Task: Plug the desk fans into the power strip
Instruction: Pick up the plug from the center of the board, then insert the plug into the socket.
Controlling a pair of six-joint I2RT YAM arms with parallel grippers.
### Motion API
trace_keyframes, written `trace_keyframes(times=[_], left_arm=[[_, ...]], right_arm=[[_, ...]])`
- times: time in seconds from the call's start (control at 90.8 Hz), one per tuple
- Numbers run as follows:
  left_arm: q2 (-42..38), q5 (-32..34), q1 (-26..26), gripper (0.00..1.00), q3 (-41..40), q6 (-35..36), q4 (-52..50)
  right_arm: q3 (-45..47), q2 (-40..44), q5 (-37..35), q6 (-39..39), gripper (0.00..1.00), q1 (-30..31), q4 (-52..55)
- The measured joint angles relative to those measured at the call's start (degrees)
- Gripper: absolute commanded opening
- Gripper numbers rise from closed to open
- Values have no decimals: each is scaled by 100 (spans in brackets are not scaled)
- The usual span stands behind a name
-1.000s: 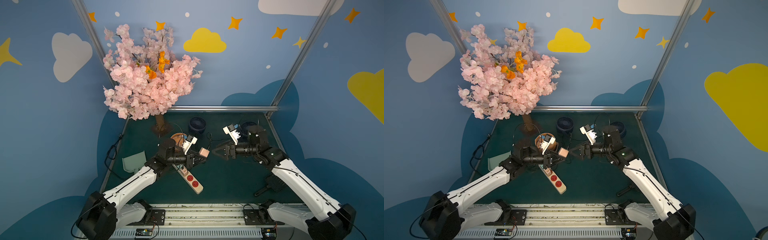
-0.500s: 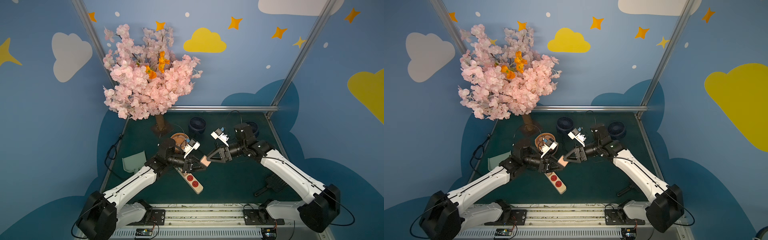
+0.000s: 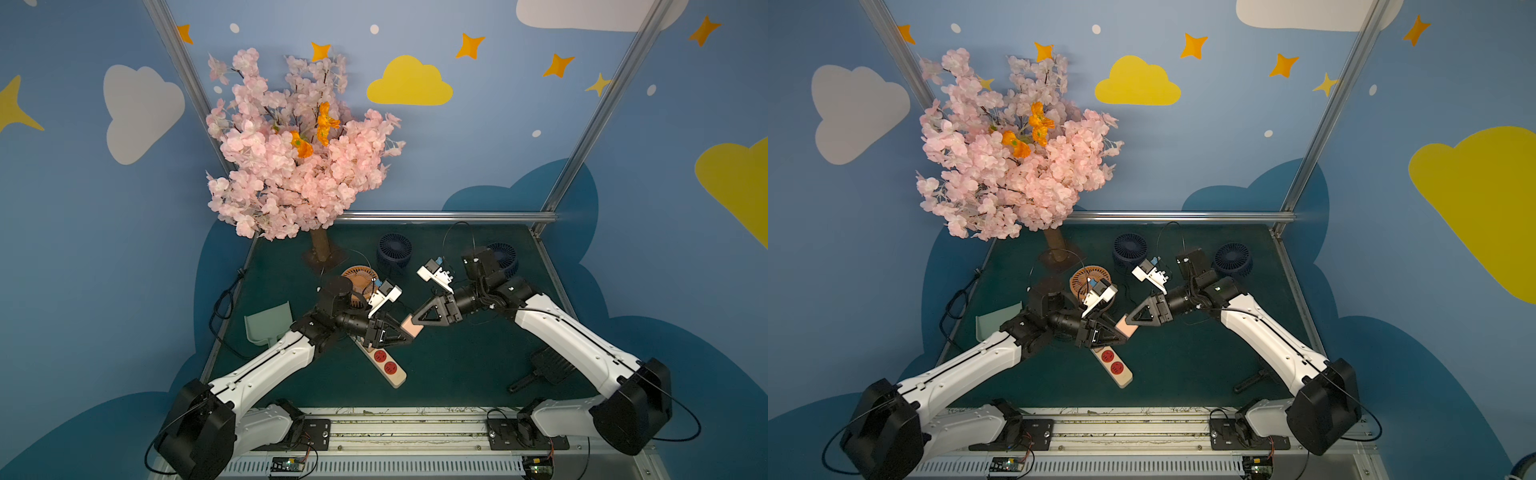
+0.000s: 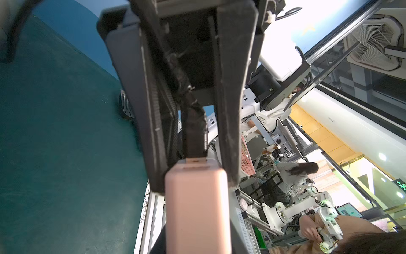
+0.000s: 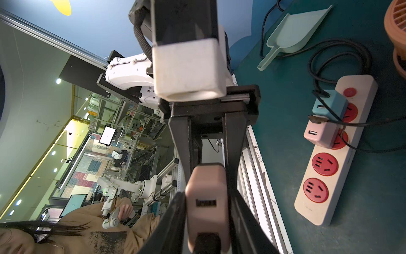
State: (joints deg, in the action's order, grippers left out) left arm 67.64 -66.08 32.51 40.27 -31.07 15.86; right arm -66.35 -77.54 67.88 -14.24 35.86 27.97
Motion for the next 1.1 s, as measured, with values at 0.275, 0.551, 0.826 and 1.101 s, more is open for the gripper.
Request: trace_keyframes(times=[0.275, 0.551, 0.826, 1.101], left_arm=[[0, -17, 7, 19, 0, -7, 0], [-50, 249, 4, 62, -9, 0, -20], [-1152, 1939, -372, 67, -894, -72, -887], [-3187, 3521, -570, 51, -1851, -431, -2697]], right_arm=[[-9, -35, 42, 140, 29, 42, 74], [-20, -37, 24, 293, 5, 37, 188], [122, 138, -1185, 201, 0, -59, 264], [839, 463, -3827, -55, 0, 1217, 31]])
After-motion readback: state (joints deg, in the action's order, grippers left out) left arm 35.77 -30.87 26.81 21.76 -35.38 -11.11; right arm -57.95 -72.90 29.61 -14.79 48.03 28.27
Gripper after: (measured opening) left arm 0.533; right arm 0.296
